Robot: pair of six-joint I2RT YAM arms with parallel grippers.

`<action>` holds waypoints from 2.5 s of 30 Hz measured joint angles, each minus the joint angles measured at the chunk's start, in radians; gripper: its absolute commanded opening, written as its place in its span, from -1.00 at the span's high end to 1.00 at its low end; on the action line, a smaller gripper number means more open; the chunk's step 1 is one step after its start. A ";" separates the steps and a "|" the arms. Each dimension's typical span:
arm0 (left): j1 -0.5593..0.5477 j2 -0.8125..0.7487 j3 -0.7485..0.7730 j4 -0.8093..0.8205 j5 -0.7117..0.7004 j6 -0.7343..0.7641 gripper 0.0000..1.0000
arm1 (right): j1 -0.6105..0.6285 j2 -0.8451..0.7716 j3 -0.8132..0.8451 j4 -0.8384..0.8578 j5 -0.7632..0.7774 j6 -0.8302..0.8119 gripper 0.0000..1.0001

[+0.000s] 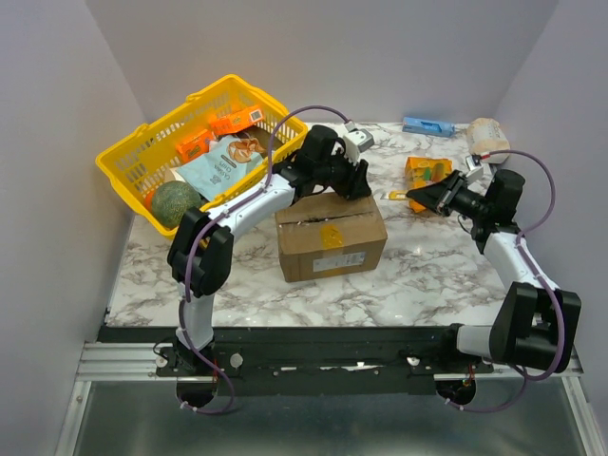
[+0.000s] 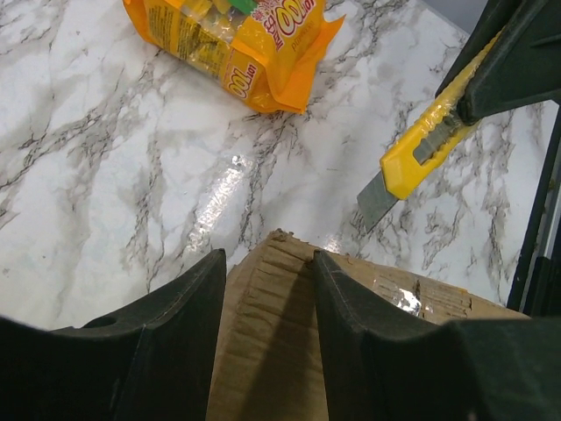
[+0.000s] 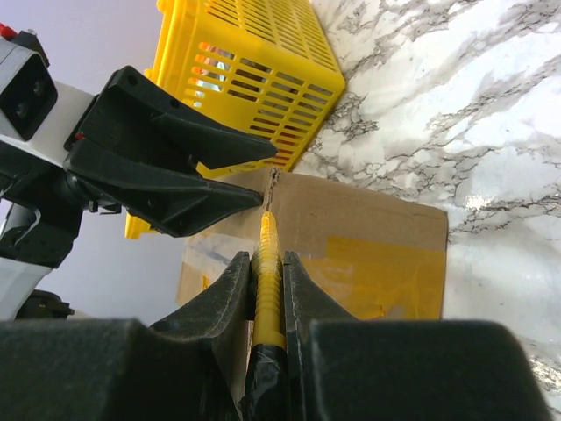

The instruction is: Unpack the express box

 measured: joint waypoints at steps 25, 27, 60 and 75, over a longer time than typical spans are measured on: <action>0.002 0.008 -0.001 0.014 0.000 -0.008 0.00 | 0.023 0.024 0.000 0.003 -0.019 0.000 0.99; 0.002 0.008 -0.001 0.014 0.000 -0.011 0.00 | 0.023 0.026 0.000 0.004 -0.019 0.000 0.99; 0.002 0.019 -0.005 0.056 -0.006 -0.019 1.00 | 0.034 0.006 0.034 -0.154 -0.022 -0.113 0.99; 0.002 0.049 -0.029 0.056 -0.077 -0.006 1.00 | 0.033 -0.068 0.050 -0.372 -0.046 -0.224 0.99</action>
